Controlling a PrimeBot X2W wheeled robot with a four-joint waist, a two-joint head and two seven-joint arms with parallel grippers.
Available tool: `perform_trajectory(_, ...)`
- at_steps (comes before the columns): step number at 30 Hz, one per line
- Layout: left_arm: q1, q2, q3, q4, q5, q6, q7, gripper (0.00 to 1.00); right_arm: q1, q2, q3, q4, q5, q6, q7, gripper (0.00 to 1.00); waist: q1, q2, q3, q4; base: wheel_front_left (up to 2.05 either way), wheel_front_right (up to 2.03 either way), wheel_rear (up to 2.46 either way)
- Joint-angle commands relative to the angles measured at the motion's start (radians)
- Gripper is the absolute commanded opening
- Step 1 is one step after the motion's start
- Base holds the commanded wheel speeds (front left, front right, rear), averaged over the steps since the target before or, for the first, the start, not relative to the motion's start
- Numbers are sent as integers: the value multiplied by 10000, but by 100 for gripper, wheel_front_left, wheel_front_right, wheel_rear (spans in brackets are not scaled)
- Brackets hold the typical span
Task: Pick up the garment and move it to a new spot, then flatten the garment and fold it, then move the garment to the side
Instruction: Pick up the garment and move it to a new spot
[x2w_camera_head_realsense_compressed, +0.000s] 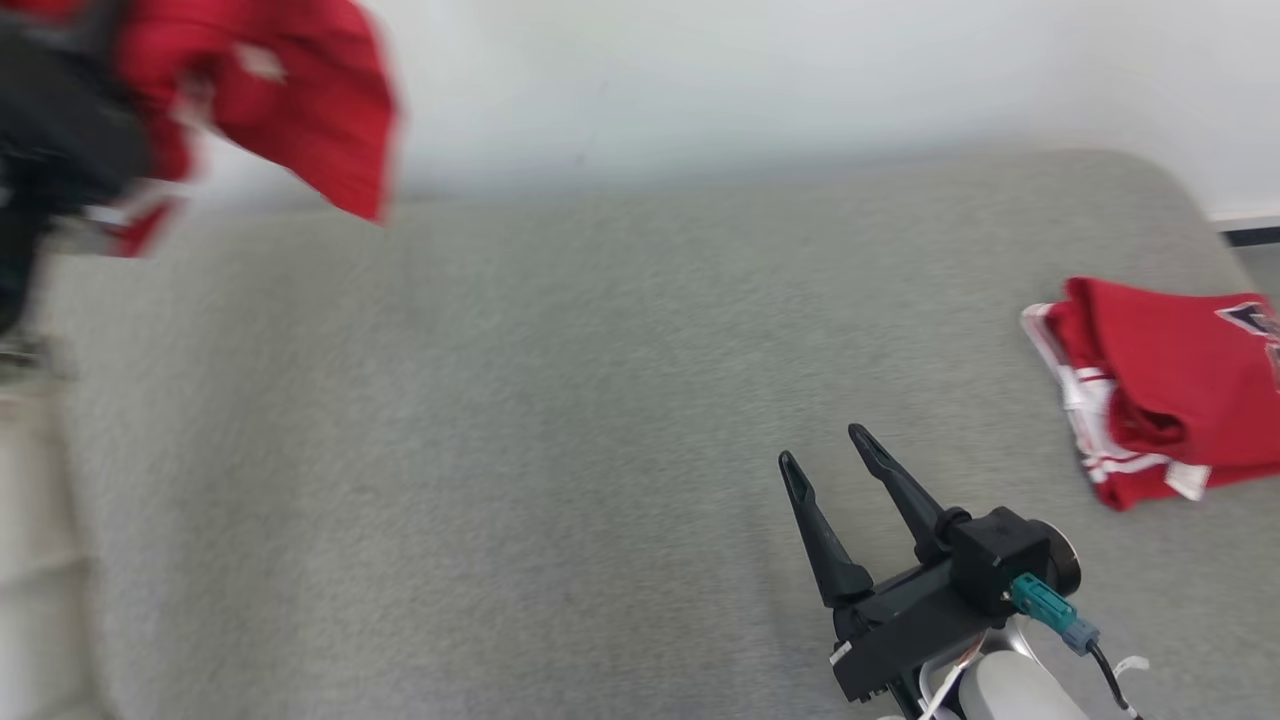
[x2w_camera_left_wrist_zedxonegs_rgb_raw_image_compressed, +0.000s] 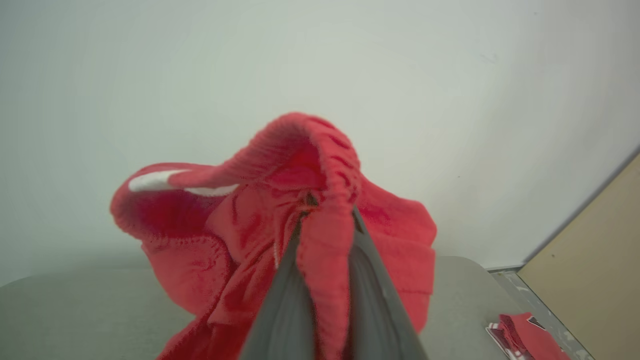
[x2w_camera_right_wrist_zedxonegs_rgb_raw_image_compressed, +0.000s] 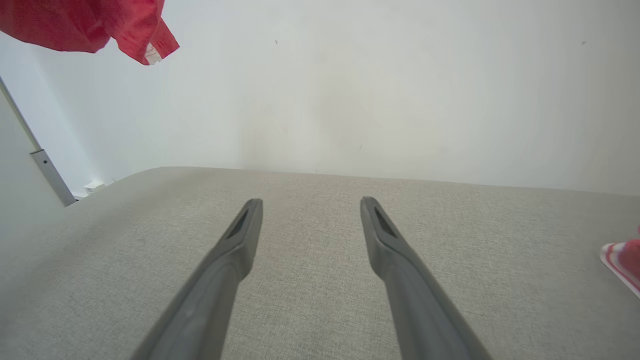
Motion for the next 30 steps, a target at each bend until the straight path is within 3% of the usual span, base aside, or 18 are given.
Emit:
perform_trajectory(1, 268, -249, -173, -174, -163, -40, 73, 0, 189, -13, -10, 18, 37, -26, -17, 100, 4, 3, -940, -1047, 0, 0, 0)
perform_trajectory(9, 1860, -1994, -1579, -489, -458, 27, -233, 0, 57, -88, -27, -192, 12, -26, 98, 100, 4, 3, -634, -2243, 0, 0, 0)
perform_trajectory(16, 3335, -2186, -2413, 768, 45, -133, -992, 0, -245, -4, -102, -401, -58, -26, 116, 100, 4, 3, 65, -3385, 0, 0, 0)
perform_trajectory(22, 4049, -2170, -2387, 2366, 177, -160, -2021, 0, -179, -40, -329, -386, -87, -26, 88, 100, 4, 3, 316, -3637, 0, 0, 0)
perform_trajectory(23, 4096, -2120, -2509, 2592, 274, -294, -2166, 71, -143, -42, -375, -385, -97, -26, 81, 100, 4, 3, 312, -3606, 0, 0, 0)
perform_trajectory(24, 4086, -2095, -2587, 2743, 420, -373, -2429, 100, -101, -53, -428, -388, -104, -26, 80, 100, 4, 3, 295, -3547, 0, 0, 0)
perform_trajectory(30, 4262, -2306, -2659, 3039, 634, -576, -4752, 100, 242, -143, -1338, -486, -208, -26, 117, 100, 4, 3, -38, -2626, 0, 0, 0)
